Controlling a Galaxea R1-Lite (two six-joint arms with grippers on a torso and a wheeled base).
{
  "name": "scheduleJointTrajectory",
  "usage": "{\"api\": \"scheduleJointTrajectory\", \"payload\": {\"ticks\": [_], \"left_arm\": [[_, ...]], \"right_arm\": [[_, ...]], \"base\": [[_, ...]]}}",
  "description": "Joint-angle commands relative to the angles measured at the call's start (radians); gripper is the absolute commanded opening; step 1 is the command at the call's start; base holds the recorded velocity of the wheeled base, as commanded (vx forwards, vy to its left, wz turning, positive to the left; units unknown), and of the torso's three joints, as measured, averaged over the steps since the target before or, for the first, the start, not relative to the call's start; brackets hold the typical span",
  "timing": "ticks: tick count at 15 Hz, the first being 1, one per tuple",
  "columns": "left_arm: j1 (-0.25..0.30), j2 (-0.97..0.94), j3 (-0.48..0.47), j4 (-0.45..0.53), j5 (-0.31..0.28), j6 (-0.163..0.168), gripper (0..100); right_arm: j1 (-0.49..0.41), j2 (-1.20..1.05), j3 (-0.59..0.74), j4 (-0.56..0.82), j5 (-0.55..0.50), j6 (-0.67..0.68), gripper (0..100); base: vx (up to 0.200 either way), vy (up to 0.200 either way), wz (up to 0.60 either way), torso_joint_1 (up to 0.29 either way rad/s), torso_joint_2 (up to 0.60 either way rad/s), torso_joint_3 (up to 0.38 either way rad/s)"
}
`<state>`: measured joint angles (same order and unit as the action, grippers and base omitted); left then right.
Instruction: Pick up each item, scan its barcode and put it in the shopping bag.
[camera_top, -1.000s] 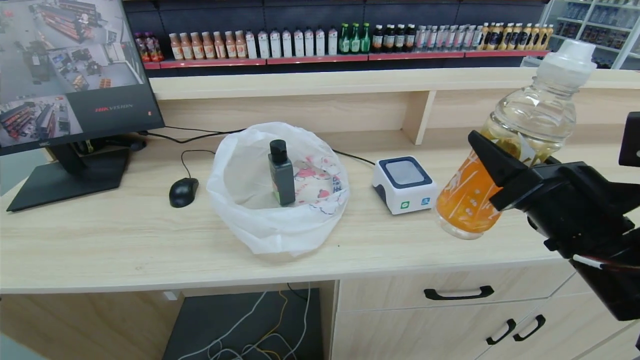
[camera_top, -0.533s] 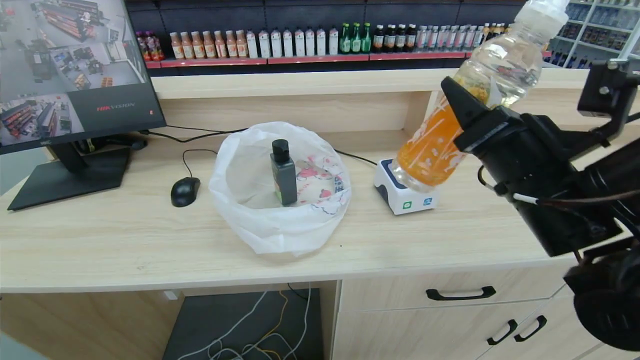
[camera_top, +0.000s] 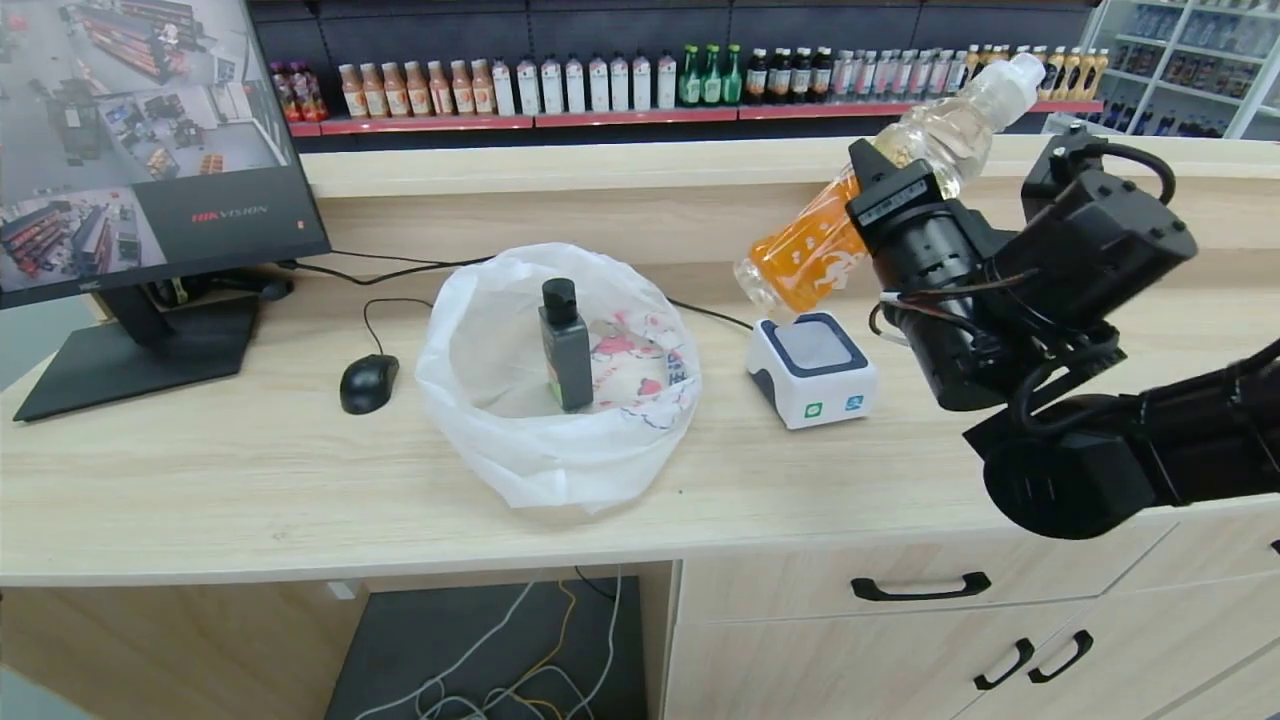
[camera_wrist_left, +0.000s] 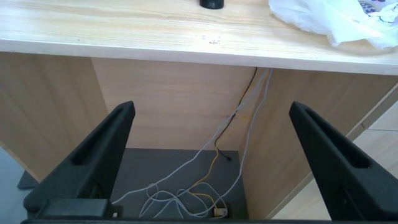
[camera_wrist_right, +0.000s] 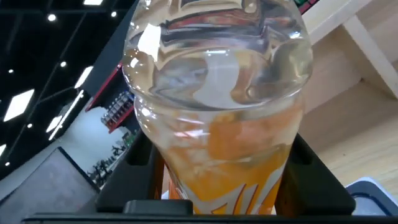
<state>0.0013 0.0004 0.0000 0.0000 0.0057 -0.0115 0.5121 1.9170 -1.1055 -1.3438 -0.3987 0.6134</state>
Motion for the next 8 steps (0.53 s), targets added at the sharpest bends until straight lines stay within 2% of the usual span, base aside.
{"api": "scheduleJointTrajectory", "payload": {"ticks": [1, 8], "left_arm": [[0.000, 0.000, 0.000, 0.000, 0.000, -0.001, 100], [0.000, 0.000, 0.000, 0.000, 0.000, -0.001, 100]], "right_arm": [[-0.017, 0.046, -0.045, 0.017, 0.000, 0.057, 0], [-0.084, 0.048, 0.087, 0.040, -0.008, 0.338, 0]], "base": [[0.000, 0.000, 0.00, 0.000, 0.00, 0.000], [0.000, 0.000, 0.00, 0.000, 0.00, 0.000]]}}
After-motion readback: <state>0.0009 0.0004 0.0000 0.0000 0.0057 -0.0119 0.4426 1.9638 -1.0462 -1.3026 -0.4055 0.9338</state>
